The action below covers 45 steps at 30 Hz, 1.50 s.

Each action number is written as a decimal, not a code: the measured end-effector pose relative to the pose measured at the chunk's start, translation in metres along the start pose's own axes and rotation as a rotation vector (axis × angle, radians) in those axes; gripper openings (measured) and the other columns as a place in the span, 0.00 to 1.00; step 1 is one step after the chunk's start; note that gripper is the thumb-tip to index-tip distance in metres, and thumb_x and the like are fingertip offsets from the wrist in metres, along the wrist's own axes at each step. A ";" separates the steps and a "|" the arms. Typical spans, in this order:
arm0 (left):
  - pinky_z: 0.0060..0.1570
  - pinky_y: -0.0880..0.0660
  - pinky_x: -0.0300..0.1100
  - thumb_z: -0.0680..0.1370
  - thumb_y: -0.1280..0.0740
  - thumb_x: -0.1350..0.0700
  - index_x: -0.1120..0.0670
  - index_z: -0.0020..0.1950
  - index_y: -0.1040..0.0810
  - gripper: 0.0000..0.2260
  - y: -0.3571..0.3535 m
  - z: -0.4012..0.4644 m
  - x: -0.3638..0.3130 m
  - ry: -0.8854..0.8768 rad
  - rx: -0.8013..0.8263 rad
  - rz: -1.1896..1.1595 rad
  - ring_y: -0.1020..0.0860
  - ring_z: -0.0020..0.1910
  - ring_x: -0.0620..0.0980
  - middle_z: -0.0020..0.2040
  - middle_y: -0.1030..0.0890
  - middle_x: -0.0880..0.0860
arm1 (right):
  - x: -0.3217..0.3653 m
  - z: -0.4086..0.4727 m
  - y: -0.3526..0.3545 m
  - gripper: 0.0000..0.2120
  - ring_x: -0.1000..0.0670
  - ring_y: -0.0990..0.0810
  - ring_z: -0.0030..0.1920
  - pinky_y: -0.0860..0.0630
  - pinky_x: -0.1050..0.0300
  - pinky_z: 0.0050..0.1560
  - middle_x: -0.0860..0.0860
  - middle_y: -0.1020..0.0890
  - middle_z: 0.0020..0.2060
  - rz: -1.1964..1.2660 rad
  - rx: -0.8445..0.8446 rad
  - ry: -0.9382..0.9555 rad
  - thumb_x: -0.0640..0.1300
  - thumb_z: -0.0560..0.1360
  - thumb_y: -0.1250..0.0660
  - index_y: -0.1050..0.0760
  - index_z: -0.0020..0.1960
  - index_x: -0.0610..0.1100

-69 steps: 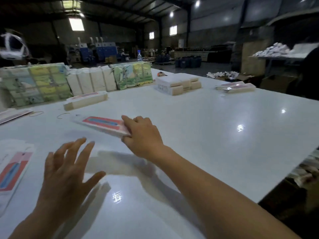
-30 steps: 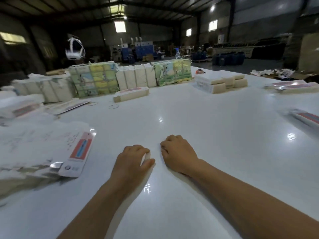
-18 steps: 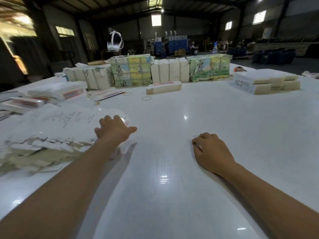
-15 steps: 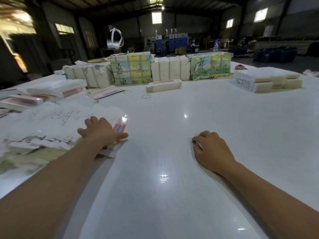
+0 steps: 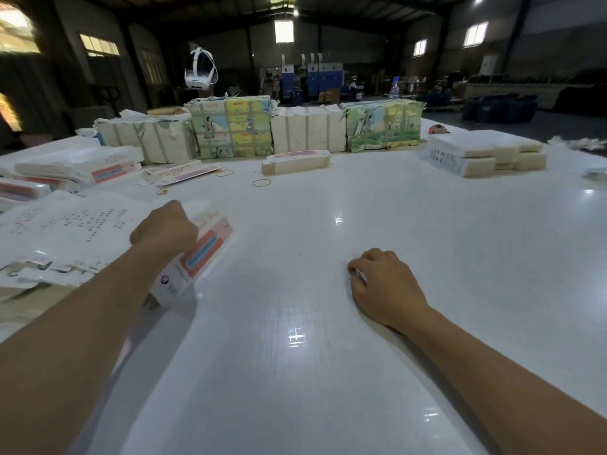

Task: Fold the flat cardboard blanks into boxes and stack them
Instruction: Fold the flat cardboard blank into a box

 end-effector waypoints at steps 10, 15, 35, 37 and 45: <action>0.27 0.24 0.36 0.79 0.36 0.58 0.49 0.48 0.24 0.05 -0.048 -0.129 -0.114 -0.493 0.583 -0.525 0.17 0.35 0.46 0.44 0.18 0.46 | -0.048 -0.017 0.013 0.15 0.48 0.17 0.29 0.24 0.56 0.29 0.44 0.16 0.37 1.279 -0.138 -0.621 0.54 0.79 0.42 0.29 0.41 0.45; 0.41 0.20 0.42 0.78 0.38 0.47 0.44 0.55 0.26 0.07 -0.059 -0.143 -0.113 -0.620 0.383 -0.370 0.19 0.42 0.45 0.52 0.21 0.46 | -0.045 -0.013 0.013 0.11 0.40 0.16 0.37 0.27 0.46 0.39 0.39 0.21 0.35 1.261 -0.138 -0.554 0.38 0.73 0.36 0.34 0.34 0.43; 0.45 0.24 0.45 0.63 0.37 0.29 0.45 0.60 0.35 0.32 -0.040 -0.151 -0.112 -0.707 -0.001 -0.277 0.20 0.45 0.50 0.61 0.24 0.46 | -0.012 -0.028 0.058 0.13 0.57 0.25 0.53 0.27 0.74 0.45 0.57 0.33 0.60 0.819 -0.442 -0.122 0.43 0.79 0.37 0.29 0.61 0.53; 0.45 0.23 0.46 0.60 0.41 0.28 0.44 0.60 0.37 0.34 -0.039 -0.149 -0.109 -0.689 0.001 -0.292 0.20 0.46 0.51 0.62 0.24 0.45 | -0.015 -0.030 0.061 0.09 0.56 0.25 0.50 0.30 0.76 0.42 0.57 0.29 0.53 0.805 -0.491 -0.135 0.40 0.77 0.36 0.26 0.55 0.51; 0.44 0.23 0.43 0.61 0.41 0.29 0.47 0.62 0.32 0.35 -0.039 -0.150 -0.113 -0.693 -0.037 -0.330 0.24 0.45 0.48 0.60 0.25 0.48 | 0.003 -0.031 0.054 0.12 0.57 0.24 0.45 0.24 0.58 0.45 0.55 0.24 0.45 0.913 -0.433 -0.075 0.39 0.78 0.36 0.22 0.49 0.55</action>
Point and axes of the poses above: each hand's wrist, its own z-axis towards the middle knuckle, its own y-axis out of the back of the hand, x = y × z, the point moved 9 cm from there along z, towards the middle knuckle
